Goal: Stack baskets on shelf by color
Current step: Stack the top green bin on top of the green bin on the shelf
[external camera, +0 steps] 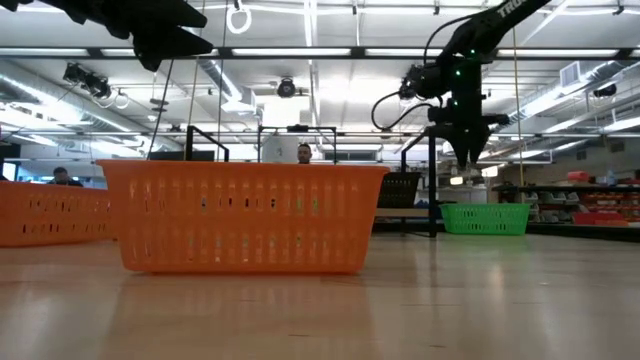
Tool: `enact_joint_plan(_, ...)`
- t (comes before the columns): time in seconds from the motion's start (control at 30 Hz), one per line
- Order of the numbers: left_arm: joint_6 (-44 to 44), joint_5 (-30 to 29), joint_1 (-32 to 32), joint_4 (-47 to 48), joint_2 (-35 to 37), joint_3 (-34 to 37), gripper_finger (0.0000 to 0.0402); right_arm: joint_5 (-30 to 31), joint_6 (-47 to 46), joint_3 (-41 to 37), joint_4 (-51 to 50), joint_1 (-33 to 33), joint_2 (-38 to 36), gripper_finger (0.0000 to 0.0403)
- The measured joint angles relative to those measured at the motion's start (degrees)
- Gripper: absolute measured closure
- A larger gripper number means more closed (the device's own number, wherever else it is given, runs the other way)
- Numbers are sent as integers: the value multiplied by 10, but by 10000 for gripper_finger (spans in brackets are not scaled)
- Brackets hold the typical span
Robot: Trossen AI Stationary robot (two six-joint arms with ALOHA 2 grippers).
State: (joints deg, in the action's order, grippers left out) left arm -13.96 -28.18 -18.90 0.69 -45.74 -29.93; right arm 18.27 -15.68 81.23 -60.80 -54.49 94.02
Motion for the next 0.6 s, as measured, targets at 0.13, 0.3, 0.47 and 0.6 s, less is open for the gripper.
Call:
enact_joint_plan(0.13, 0, 0, 0, 0, 0, 0, 170, -32, 2, -9, 21, -15, 2, 268)
enact_joint_plan(0.3, 0, 0, 0, 0, 0, 0, 170, -63, 19, -68, 84, -29, 2, 268)
enact_joint_plan(0.47, 1, 0, 0, 0, 0, 0, 170, -99, 25, -126, 117, -52, 3, 268)
enact_joint_plan(0.6, 1, 0, 0, 0, 0, 0, 170, -111, 39, -157, 114, -57, 3, 268)
